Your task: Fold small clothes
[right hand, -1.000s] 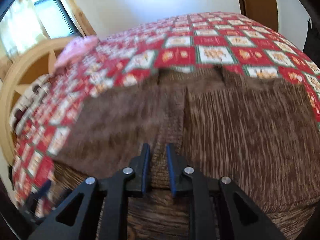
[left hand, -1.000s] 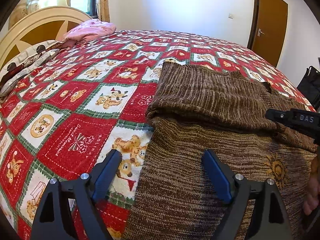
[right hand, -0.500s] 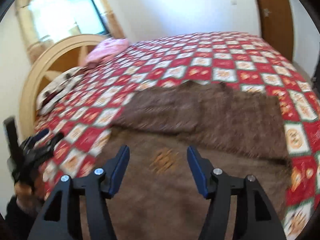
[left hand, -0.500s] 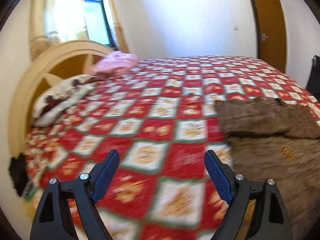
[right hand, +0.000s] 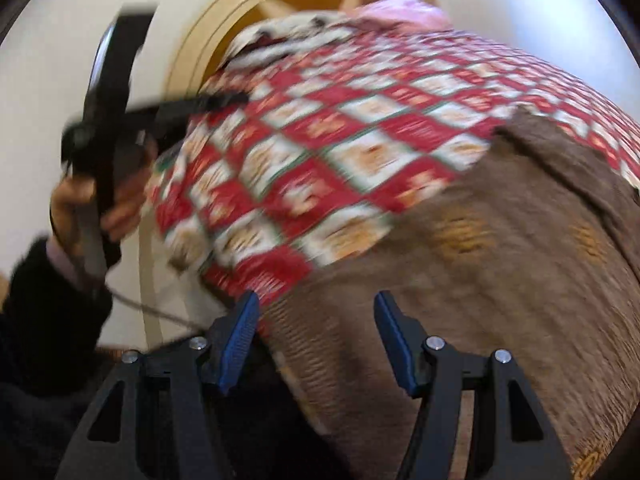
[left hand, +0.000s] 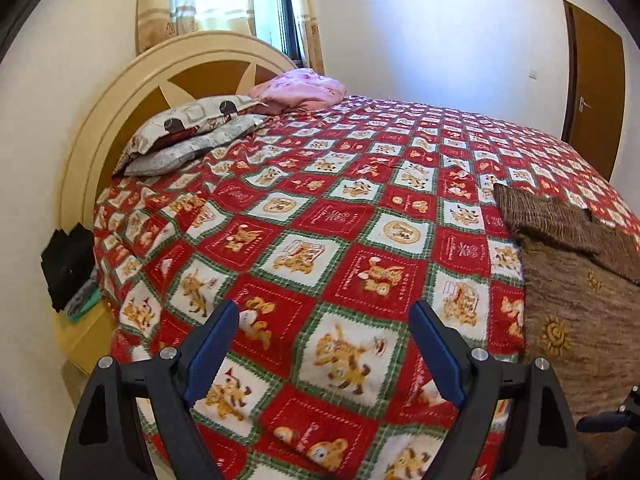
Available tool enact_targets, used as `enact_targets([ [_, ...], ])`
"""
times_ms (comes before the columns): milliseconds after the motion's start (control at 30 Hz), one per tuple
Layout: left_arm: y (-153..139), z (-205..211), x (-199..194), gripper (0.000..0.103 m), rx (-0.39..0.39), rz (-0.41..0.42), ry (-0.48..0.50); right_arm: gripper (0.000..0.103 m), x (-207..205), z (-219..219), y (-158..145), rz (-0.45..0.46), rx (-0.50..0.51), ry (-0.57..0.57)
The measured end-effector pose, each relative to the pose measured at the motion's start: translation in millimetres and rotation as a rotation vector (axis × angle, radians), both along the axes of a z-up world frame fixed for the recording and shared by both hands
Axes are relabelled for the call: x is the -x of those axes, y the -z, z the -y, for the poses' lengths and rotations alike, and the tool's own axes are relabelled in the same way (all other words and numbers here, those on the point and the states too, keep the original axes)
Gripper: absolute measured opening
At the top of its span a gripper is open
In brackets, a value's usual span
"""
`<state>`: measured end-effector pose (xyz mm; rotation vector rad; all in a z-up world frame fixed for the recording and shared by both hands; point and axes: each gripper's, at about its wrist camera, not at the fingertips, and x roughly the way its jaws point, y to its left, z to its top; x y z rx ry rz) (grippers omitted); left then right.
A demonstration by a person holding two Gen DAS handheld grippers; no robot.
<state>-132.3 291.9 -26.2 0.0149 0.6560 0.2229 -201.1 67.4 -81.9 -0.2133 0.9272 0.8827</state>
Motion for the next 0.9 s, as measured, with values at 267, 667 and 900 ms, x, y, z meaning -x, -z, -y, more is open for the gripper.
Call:
enact_targets([
  [267, -3.5, 3.0, 8.4, 0.087, -0.04, 0.038, 0.018, 0.054, 8.3, -39.0, 36.9, 0.04, 0.171, -0.084],
  [667, -1.2, 17.5, 6.9, 0.087, -0.041, 0.038, 0.123, 0.01, -18.7, 9.5, 15.4, -0.059, -0.002, -0.001],
  [900, 2.4, 75.1, 10.6, 0.087, -0.077, 0.08, 0.537, 0.01, -73.0, 94.1, -0.7, -0.27, -0.333, 0.195],
])
